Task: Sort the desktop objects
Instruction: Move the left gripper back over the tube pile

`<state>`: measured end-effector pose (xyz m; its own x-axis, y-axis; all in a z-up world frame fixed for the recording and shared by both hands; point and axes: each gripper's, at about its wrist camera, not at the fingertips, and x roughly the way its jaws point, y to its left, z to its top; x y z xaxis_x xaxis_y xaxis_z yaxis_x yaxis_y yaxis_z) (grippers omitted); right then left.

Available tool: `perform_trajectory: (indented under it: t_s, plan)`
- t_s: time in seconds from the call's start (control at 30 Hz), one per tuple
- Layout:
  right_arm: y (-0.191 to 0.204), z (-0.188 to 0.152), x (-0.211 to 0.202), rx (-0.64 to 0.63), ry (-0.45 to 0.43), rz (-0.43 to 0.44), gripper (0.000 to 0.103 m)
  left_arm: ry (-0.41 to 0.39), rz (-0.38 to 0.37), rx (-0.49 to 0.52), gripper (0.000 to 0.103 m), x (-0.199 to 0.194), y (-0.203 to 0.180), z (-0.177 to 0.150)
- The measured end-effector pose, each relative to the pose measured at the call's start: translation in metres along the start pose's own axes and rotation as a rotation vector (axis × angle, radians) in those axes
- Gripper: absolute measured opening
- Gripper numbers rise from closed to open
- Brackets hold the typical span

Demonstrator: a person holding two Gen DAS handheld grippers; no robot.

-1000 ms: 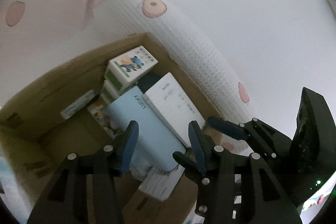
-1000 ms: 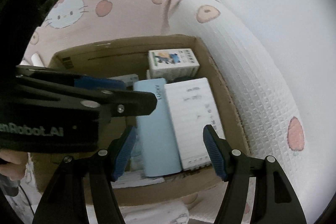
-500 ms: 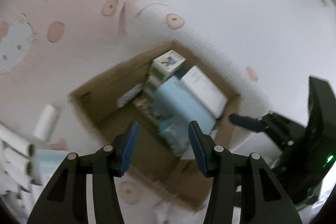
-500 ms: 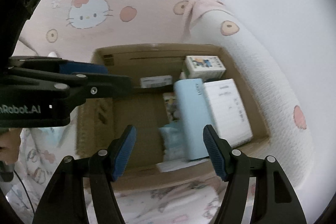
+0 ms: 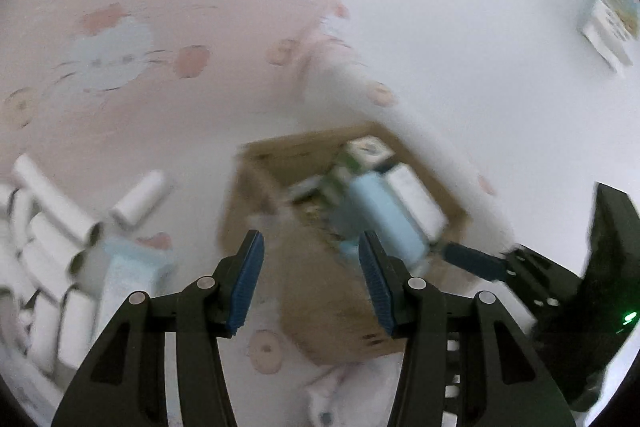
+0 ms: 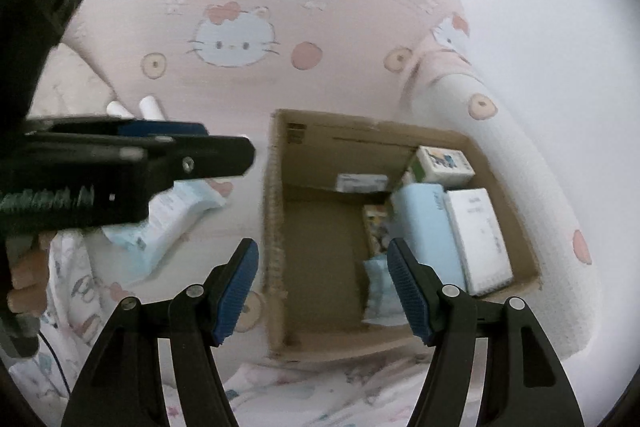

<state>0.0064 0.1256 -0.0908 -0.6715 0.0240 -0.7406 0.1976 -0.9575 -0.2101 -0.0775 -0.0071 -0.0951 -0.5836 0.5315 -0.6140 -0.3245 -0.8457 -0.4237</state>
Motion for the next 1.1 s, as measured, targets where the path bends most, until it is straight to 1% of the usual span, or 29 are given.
perform_trajectory:
  t_s: [0.03, 0.1, 0.17, 0.23, 0.3, 0.37, 0.4, 0.43, 0.53, 0.6, 0.67, 0.73, 0.8, 0.9, 0.97, 1.03, 1.1]
  plan:
    - [0.004, -0.001, 0.000, 0.006, 0.001, 0.006, 0.065, -0.003, 0.045, -0.001, 0.054, -0.002, 0.010, -0.005]
    - [0.014, -0.002, -0.001, 0.017, -0.004, 0.029, 0.065, 0.024, 0.091, -0.008, 0.054, -0.004, 0.026, -0.013]
    - [0.022, -0.002, -0.003, 0.039, -0.027, 0.039, 0.065, 0.061, 0.099, -0.045, 0.054, -0.006, 0.044, -0.021]
    - [0.028, -0.002, -0.005, 0.080, -0.062, 0.064, 0.065, 0.077, 0.104, -0.086, 0.054, -0.009, 0.059, -0.028]
    - [0.036, -0.004, -0.006, 0.110, -0.091, 0.110, 0.066, 0.092, 0.148, -0.107, 0.054, -0.008, 0.071, -0.034]
    - [0.048, -0.006, -0.004, 0.090, -0.111, 0.166, 0.067, 0.125, 0.183, -0.102, 0.054, -0.003, 0.080, -0.041]
    - [0.056, -0.007, -0.003, 0.058, -0.119, 0.187, 0.067, 0.137, 0.193, -0.101, 0.054, 0.000, 0.085, -0.044]
    - [0.065, -0.008, -0.003, 0.025, -0.129, 0.191, 0.067, 0.145, 0.194, -0.107, 0.054, 0.001, 0.090, -0.047]
    - [0.089, -0.010, 0.003, -0.053, -0.129, 0.152, 0.067, 0.170, 0.176, -0.157, 0.054, 0.007, 0.103, -0.053]
    - [0.103, -0.011, 0.007, -0.084, -0.118, 0.163, 0.067, 0.199, 0.175, -0.169, 0.054, 0.012, 0.110, -0.057]
    - [0.112, -0.012, 0.011, -0.098, -0.114, 0.175, 0.067, 0.208, 0.174, -0.175, 0.053, 0.015, 0.114, -0.061]
    - [0.119, -0.013, 0.019, -0.105, -0.092, 0.184, 0.067, 0.223, 0.189, -0.181, 0.054, 0.018, 0.120, -0.067]
    - [0.125, -0.013, 0.025, -0.117, -0.078, 0.186, 0.067, 0.266, 0.214, -0.185, 0.054, 0.023, 0.126, -0.074]
    - [0.134, -0.014, 0.032, -0.136, -0.060, 0.179, 0.067, 0.261, 0.222, -0.168, 0.053, 0.022, 0.131, -0.082]
    - [0.138, -0.014, 0.037, -0.136, -0.058, 0.192, 0.067, 0.270, 0.235, -0.181, 0.053, 0.023, 0.139, -0.088]
    - [0.139, -0.014, 0.043, -0.133, -0.055, 0.207, 0.067, 0.269, 0.216, -0.216, 0.053, 0.022, 0.150, -0.094]
    - [0.142, -0.014, 0.054, -0.131, -0.031, 0.223, 0.067, 0.260, 0.214, -0.271, 0.053, 0.020, 0.165, -0.100]
